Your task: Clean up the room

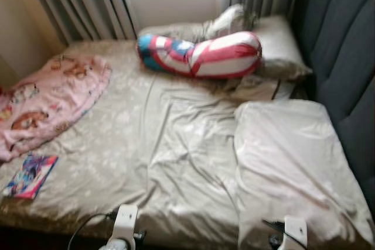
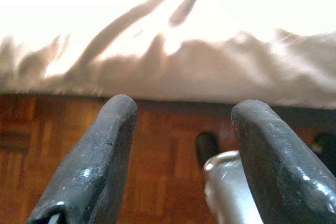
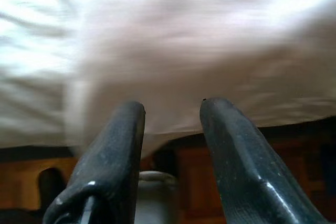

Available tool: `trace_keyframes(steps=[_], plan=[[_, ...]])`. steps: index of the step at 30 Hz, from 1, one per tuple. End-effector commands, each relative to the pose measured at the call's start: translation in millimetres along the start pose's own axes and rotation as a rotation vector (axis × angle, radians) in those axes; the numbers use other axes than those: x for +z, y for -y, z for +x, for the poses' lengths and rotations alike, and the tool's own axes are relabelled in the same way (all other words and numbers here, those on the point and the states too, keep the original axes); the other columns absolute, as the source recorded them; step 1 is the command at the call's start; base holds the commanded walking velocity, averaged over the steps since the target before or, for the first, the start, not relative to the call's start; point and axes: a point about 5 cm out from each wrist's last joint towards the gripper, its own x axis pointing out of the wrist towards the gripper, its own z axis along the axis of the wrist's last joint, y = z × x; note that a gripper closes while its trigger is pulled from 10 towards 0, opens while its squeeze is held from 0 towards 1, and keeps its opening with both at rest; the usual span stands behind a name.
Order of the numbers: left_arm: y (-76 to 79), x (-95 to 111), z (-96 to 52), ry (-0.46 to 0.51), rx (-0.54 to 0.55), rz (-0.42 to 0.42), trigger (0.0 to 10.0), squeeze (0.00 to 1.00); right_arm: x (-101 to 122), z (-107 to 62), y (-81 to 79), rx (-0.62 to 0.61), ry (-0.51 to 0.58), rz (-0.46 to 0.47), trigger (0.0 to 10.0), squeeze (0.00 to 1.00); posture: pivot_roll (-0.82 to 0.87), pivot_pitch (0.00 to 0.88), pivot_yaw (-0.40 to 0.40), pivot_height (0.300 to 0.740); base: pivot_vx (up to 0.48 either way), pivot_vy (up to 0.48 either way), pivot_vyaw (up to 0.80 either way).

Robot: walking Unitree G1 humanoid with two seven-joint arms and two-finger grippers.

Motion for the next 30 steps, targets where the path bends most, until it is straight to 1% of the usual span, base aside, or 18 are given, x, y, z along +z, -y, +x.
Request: trace_keyframes(steps=[1,4,11,30], plan=[[-10.3,-11.3,-3.1,-0.043,0.019,0.01,10.0,0.0,-0.6,0.2,-7.7,0.018,-0.004,0.008,10.0,0.0,0.0,0.009,0.05,0.74,0.0,0.322,0.0],[-12.5,-12.2,-3.6,-0.041,0.022,0.012,10.0,0.0,-1.5,0.1,-7.3,0.019,-0.01,0.003,10.0,0.0,0.0,0.011,0.038,0.74,0.0,0.319,0.0],[-10.9,-13.5,-3.9,-0.044,0.021,0.008,10.0,0.0,0.3,0.5,-7.9,0.025,-0.006,-0.009,10.0,0.0,0.01,0.016,0.028,0.74,0.0,0.316,0.0],[-14.5,-14.5,-4.3,-0.052,0.021,0.02,10.0,0.0,-1.3,0.1,-11.2,0.03,-0.008,0.0,10.0,0.0,0.01,0.019,0.044,0.74,0.0,0.316,0.0]])
